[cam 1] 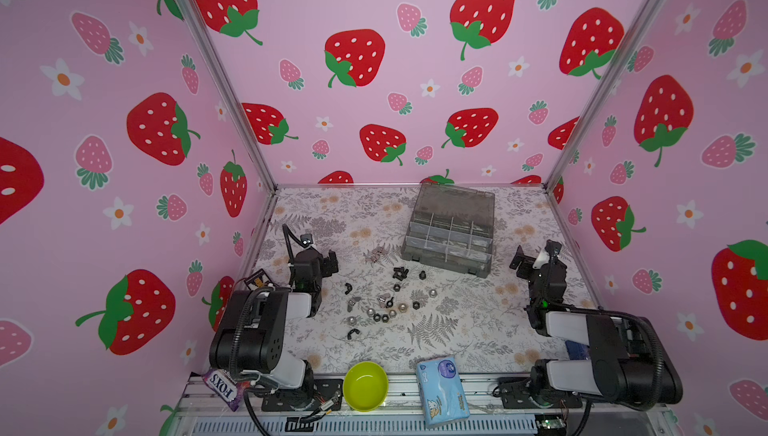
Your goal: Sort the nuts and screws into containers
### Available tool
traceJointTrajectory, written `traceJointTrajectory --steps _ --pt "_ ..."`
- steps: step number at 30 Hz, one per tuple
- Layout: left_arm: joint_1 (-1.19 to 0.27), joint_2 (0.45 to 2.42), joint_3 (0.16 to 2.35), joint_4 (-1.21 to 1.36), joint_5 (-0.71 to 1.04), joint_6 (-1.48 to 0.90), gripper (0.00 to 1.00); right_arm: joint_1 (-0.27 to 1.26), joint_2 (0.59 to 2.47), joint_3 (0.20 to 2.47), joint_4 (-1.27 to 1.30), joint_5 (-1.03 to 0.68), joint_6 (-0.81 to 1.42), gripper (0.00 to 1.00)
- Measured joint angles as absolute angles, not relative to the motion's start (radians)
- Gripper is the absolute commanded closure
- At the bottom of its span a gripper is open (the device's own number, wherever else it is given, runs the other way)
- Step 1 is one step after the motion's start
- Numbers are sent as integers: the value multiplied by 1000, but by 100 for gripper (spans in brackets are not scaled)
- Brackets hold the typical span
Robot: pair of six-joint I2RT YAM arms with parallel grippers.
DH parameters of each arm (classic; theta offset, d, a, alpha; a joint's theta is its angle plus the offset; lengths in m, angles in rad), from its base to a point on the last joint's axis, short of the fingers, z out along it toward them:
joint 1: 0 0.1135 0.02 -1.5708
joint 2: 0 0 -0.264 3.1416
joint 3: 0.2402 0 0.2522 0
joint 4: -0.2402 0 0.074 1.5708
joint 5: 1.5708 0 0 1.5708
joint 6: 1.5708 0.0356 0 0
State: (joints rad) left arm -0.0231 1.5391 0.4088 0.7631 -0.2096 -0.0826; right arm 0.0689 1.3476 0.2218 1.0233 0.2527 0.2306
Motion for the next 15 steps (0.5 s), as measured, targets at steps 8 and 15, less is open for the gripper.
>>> traceJointTrajectory --steps 8,15 --pt "-23 1539 409 763 -209 -83 1 69 1347 231 984 255 236 0" --pt "-23 1533 408 765 -192 -75 1 69 1303 251 897 277 246 0"
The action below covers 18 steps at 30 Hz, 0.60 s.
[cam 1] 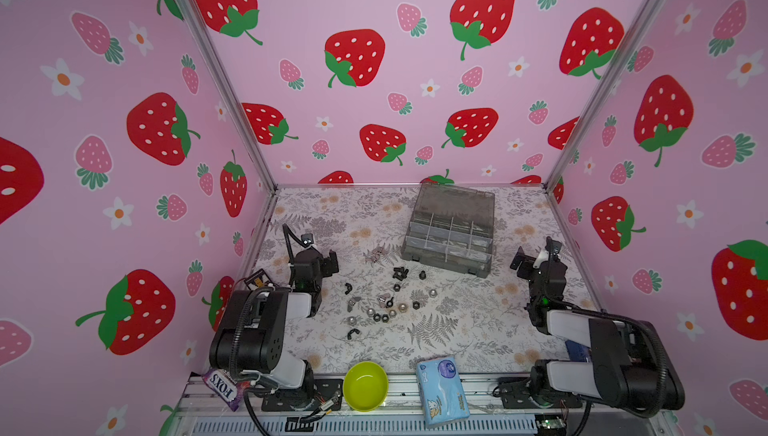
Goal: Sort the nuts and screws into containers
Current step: 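Grasp a black hex bolt with the right gripper while the left arm lifts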
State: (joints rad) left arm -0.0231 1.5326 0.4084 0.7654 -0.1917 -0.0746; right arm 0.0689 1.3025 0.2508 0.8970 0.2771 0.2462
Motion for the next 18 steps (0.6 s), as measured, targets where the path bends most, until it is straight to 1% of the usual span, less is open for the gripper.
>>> traceJointTrajectory --steps 3,7,12,18 --pt "-23 1472 397 750 -192 -75 1 69 1270 261 856 280 253 0" --pt "-23 1320 388 703 -214 -85 1 70 1234 294 765 286 268 0" --pt "-30 1108 391 537 -257 -134 1 103 1186 369 609 343 297 0" --pt "-51 849 394 275 -319 -226 1 220 1140 472 379 439 355 0"
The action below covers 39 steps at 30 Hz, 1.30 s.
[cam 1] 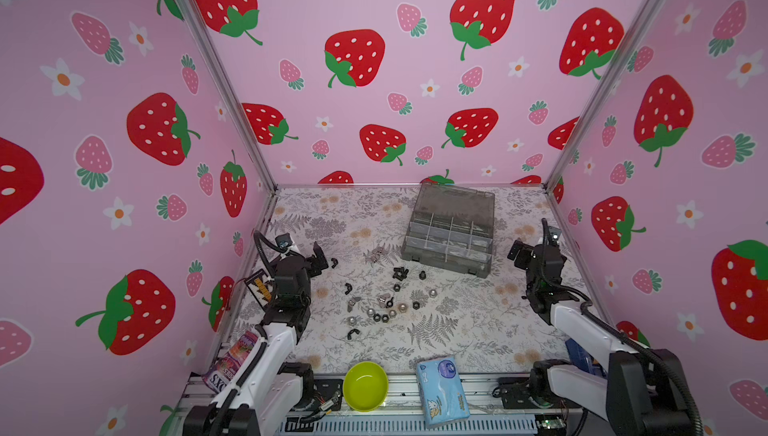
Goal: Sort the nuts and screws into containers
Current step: 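Grasp a black hex bolt with the right gripper while the left arm lifts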
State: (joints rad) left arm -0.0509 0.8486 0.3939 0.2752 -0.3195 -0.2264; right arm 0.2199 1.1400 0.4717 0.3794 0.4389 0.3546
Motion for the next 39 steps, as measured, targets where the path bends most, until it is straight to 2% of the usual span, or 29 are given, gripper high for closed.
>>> traceJointTrajectory --steps 5,10,18,28,32,39 --pt "-66 627 393 90 -364 -310 1 334 1135 563 165 522 427 0" --pt "-68 509 393 -36 -361 -422 1 490 1134 643 -33 590 528 0" --pt "-70 540 395 -162 -292 -567 1 720 1231 783 -276 613 692 0" --pt "-70 559 416 -208 -268 -626 1 916 1606 1118 -558 605 747 0" --pt "-70 559 416 -216 -269 -630 1 989 1700 1174 -567 562 719 0" --pt "-70 569 416 -238 -272 -633 1 1011 1726 1165 -462 396 659 2"
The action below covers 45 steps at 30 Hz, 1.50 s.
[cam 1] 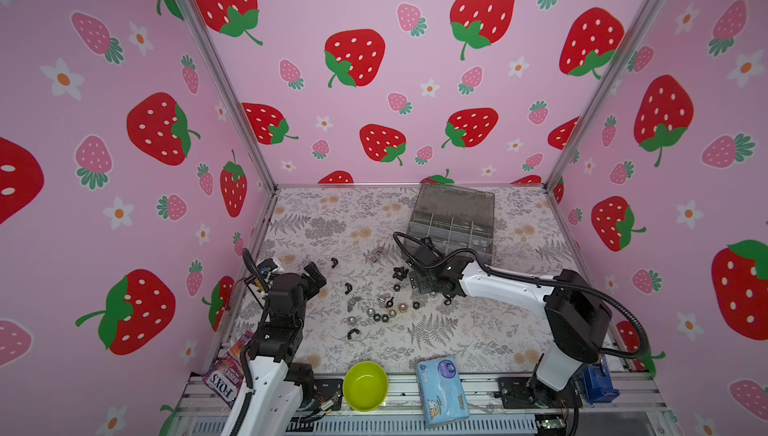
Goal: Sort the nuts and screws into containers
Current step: 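Grasp a black hex bolt with the right gripper while the left arm lifts, then carry the black bolt with the right gripper into the organizer box compartment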
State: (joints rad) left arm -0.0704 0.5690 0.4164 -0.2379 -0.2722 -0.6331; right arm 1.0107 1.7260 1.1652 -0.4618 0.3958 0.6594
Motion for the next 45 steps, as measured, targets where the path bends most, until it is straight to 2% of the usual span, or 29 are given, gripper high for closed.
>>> traceJointTrajectory --steps 10,16,30,33,38,45 --pt "-70 571 416 -245 -272 -637 1 964 1826 1175 -355 279 621 29" --pt "-70 584 416 -244 -271 -637 1 926 1849 1177 -308 248 621 38" --pt "-70 590 416 -244 -268 -636 0 905 1923 1217 -271 223 601 67" --pt "-70 585 416 -244 -268 -636 0 905 1923 1217 -270 222 602 76" --pt "-70 581 416 -244 -268 -636 0 905 1923 1217 -269 221 606 79" --pt "-70 574 416 -244 -268 -636 0 905 1908 1201 -269 222 605 92"
